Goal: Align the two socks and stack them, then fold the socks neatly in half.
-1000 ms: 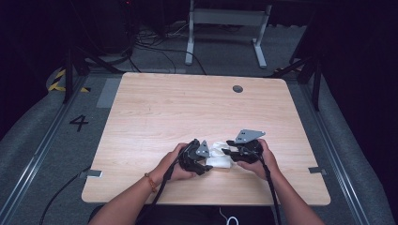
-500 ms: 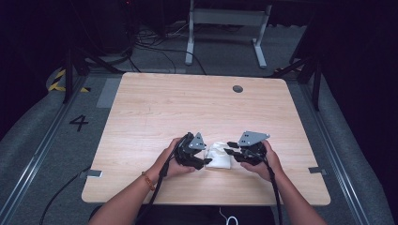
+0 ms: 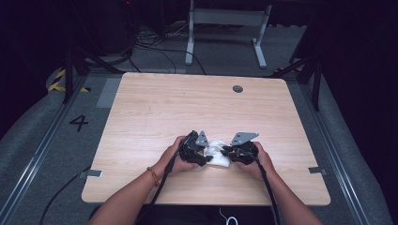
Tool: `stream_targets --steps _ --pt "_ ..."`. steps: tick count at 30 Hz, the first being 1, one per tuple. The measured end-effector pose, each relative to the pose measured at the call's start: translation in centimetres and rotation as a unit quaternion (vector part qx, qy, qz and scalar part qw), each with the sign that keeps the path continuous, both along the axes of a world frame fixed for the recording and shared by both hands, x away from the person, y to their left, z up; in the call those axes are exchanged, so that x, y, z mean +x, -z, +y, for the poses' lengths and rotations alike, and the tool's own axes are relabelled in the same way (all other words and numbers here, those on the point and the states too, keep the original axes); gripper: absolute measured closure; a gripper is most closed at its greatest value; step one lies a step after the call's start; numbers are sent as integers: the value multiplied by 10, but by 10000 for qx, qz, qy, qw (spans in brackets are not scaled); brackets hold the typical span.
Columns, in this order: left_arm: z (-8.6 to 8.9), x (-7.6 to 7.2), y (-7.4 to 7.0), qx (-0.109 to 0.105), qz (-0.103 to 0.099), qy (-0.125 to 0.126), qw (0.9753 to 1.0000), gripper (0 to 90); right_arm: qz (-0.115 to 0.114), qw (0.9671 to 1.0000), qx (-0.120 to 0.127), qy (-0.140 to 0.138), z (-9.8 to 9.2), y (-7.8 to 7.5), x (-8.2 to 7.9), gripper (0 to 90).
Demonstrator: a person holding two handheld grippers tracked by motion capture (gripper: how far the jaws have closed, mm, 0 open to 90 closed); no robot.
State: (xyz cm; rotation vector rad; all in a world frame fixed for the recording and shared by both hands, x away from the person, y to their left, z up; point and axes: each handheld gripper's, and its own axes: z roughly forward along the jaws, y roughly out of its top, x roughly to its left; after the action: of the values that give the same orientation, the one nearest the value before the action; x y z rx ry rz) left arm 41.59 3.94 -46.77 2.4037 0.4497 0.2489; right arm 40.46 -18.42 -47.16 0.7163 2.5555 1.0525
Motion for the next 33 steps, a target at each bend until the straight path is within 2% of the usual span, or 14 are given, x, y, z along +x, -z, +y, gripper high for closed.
stream_targets --steps 5,7,11,16,19,21,23,27,29,33 --pt "2 10 0 -3 -23 -73 10000 404 -62 9999 -40 127 1 0 5 790" --pt "3 11 -2 20 -46 -110 9999 389 -98 9998 -35 159 2 -1 6 759" --pt "10 5 -11 -48 -146 -90 9998 356 -166 9997 165 106 -3 -9 3 691" --pt "20 -4 -22 -57 -236 -31 9997 314 -285 9994 185 -89 -7 -22 -6 604" --pt "29 -16 -31 136 -331 105 9993 295 -420 9990 46 -155 -9 -28 -13 559" --pt "33 -23 -34 318 -471 86 9983 288 -462 9987 -5 -196 -12 -32 -18 530" --pt "40 -29 -37 418 -520 82 9977 283 -516 9984 -63 -229 -15 -35 -24 508" --pt "55 -39 -39 547 -666 -72 9963 279 -596 9979 -160 -202 -25 -39 -34 471" --pt "64 -44 -39 594 -671 -152 9959 279 -644 9975 -240 -153 -32 -40 -39 455" --pt "79 -52 -39 747 -771 -265 9939 275 -698 9972 -263 -23 -47 -41 -46 429"
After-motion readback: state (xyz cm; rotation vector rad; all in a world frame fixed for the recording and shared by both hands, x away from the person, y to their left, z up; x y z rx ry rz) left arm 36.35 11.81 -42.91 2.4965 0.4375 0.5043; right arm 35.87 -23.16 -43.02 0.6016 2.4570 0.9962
